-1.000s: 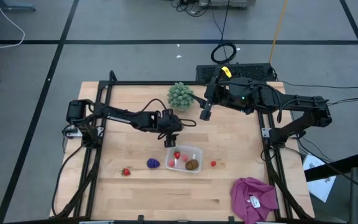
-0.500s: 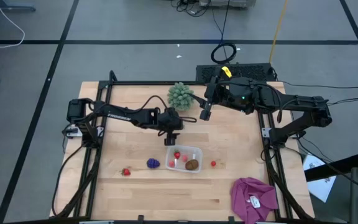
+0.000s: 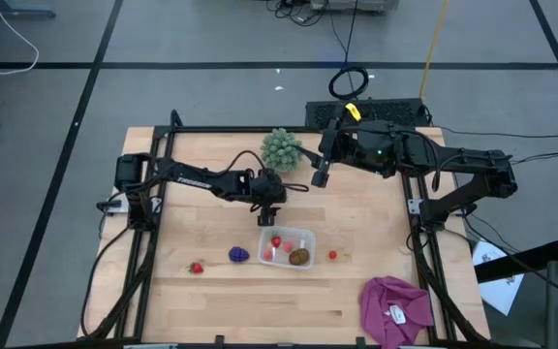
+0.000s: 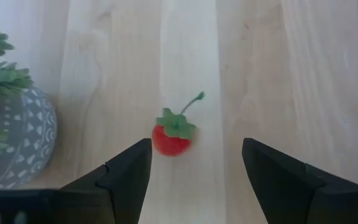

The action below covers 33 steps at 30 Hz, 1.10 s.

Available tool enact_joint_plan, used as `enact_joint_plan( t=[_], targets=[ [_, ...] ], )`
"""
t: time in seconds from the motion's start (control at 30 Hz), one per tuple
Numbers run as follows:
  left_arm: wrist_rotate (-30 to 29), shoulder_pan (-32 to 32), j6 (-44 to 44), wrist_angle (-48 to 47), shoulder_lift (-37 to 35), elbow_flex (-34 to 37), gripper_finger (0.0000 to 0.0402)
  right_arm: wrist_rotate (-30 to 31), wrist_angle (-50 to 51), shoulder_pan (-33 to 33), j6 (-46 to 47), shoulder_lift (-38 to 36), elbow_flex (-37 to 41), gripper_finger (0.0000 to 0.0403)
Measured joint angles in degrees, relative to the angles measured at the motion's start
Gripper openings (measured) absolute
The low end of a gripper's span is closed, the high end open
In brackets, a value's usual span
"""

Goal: Pick and placing Produce into tupperware
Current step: Put the red strawberry into the bin

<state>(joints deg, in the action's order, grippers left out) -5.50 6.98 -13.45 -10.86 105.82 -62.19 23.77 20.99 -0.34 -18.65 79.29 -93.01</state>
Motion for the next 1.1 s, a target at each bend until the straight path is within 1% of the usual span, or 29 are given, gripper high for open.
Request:
enact_joint_plan(
  t=[0.2,0.4,0.7,0.87,1.1],
  targets=[
    [0.1,0.9,-1.0,1.0,0.0,0.0,0.0258,0.0,0.0,0.0,0.0,0.0,0.0,0.0189],
    [2.5,1.2,-1.2,0.9,0.0,0.0,0.0258,0.0,0.0,0.0,-0.2,0.0,0.0,0.0189],
    [2.8,2.4,-1.6,1.2,0.0,0.0,0.0257,0.0,0.0,0.0,-0.2,0.0,0.0,0.0189],
    [4.6,3.1,-1.7,1.5,0.0,0.0,0.0257,0.0,0.0,0.0,-0.3,0.0,0.0,0.0189],
    [5.5,3.1,-1.9,0.7,0.0,0.0,0.0257,0.0,-0.1,0.0,-0.7,0.0,0.0,0.0189]
  ],
)
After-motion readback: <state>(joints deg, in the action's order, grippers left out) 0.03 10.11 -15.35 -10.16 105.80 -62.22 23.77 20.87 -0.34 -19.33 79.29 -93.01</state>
